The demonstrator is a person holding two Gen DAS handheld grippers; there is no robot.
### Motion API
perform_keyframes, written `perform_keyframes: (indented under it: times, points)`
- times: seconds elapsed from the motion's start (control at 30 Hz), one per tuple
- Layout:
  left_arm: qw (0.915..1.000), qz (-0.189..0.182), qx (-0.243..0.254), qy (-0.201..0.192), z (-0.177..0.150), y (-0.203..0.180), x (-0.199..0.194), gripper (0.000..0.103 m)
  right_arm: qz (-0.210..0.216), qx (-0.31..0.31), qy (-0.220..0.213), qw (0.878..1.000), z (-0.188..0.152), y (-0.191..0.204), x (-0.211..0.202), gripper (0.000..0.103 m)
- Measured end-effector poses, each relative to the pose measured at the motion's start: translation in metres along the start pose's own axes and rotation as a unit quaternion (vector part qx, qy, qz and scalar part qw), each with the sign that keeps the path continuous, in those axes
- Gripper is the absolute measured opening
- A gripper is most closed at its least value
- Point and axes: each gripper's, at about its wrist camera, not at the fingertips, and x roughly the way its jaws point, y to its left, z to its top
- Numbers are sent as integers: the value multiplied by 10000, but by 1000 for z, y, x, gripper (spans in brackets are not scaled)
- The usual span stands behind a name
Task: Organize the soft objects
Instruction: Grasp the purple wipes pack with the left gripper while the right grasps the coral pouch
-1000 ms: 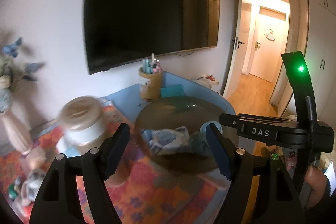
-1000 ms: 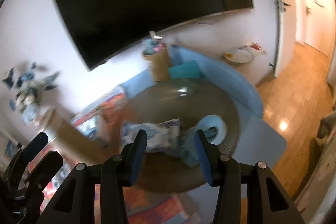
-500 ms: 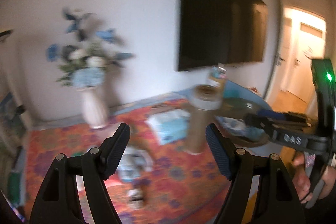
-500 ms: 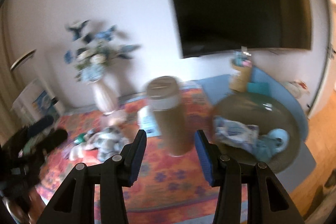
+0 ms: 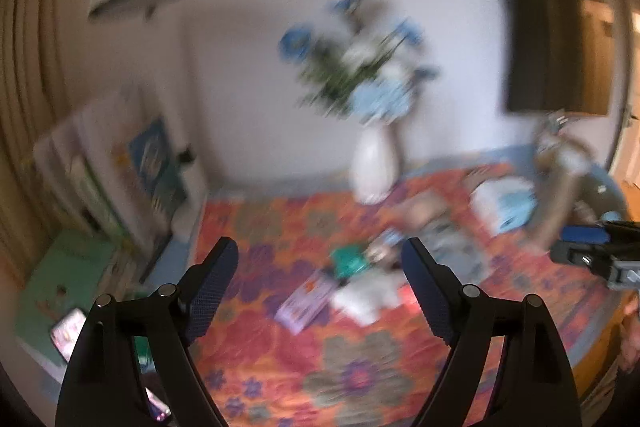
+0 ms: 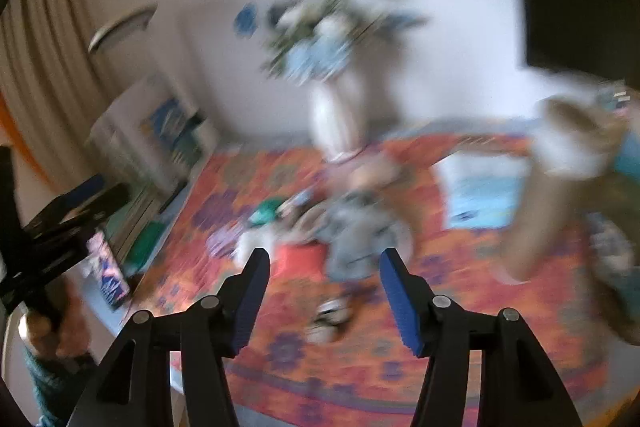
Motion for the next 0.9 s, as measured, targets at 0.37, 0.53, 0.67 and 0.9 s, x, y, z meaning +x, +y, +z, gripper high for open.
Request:
perform_keyframes:
  times: [0.37,0.53,0.67,0.9]
  points:
    - [9909,50,-33,1345,-72,30,138,83,-574,-1882,1185,9733,-32,53,142,56]
    - [9859,-295,-37,1648,-74,34,174,82,-726,-2629,1298,9533,-34,52,170,56]
    - [9821,-393,360,1809,-75,19,192,77,-701,-3098,1259,9398,-31,51,188,56]
    - [9830,-727,152,1677,-76,22,185,41,-366,-3005,1274,9445,-25,49,206,46]
